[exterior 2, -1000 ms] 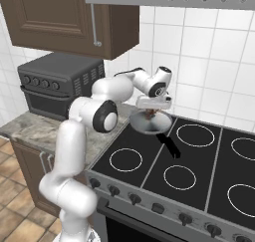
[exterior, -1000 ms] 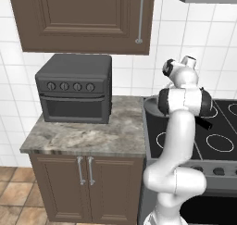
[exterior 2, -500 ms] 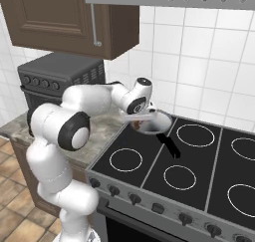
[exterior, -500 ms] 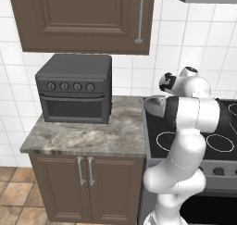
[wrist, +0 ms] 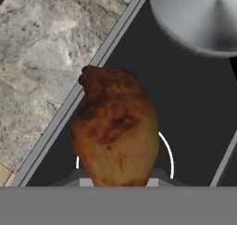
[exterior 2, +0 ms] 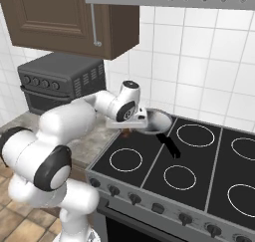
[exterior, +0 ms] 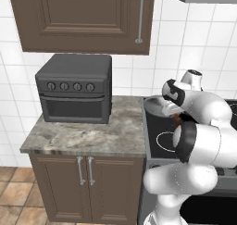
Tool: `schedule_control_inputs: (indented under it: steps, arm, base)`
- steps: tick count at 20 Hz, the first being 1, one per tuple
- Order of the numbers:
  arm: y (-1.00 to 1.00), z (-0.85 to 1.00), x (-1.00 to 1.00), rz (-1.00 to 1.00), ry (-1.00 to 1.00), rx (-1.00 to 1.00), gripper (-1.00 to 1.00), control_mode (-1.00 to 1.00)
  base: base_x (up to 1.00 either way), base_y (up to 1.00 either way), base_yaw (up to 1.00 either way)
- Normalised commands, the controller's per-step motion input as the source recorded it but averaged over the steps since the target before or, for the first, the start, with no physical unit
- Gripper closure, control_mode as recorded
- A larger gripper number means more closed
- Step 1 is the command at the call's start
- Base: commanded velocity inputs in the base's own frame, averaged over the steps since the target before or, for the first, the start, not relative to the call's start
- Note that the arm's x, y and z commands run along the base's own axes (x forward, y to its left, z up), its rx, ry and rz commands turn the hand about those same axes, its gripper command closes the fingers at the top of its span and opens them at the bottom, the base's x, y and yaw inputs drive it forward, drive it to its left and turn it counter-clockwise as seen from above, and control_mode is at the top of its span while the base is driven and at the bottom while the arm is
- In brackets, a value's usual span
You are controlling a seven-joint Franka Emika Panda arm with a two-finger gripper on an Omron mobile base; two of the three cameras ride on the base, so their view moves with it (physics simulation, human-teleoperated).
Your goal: Take the chicken drumsticks from the pan and place one on each plate on the dining counter.
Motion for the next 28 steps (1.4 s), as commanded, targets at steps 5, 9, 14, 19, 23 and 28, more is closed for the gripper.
schedule_control_inputs:
  steps: [5,9,14,19,23,28]
  arm:
    - [0.11,0.00,-0.41,-0.03,0.00,0.00,1.00,-1.00]
    - [0.00,0.00,-0.05,0.01,0.03,0.00,1.00,-1.00]
    - [0.00,0.00,0.00,0.00,0.00,0.00,1.00,1.00]
    - [0.00,0.00,0.00,0.00,0.00,0.00,1.00,1.00]
    - [0.00,0.00,0.00,0.00,0.00,0.00,1.00,1.00]
    - [0.00,0.00,0.00,0.00,0.00,0.00,1.00,1.00]
  base:
    - [0.00,0.00,0.00]
    - [0.00,0.00,0.00]
    - [-0.91,0.28,0.43]
    - [-0.34,0.52,0.92]
    - [-0.18,0.32,1.00]
    - [-0.15,0.31,1.00]
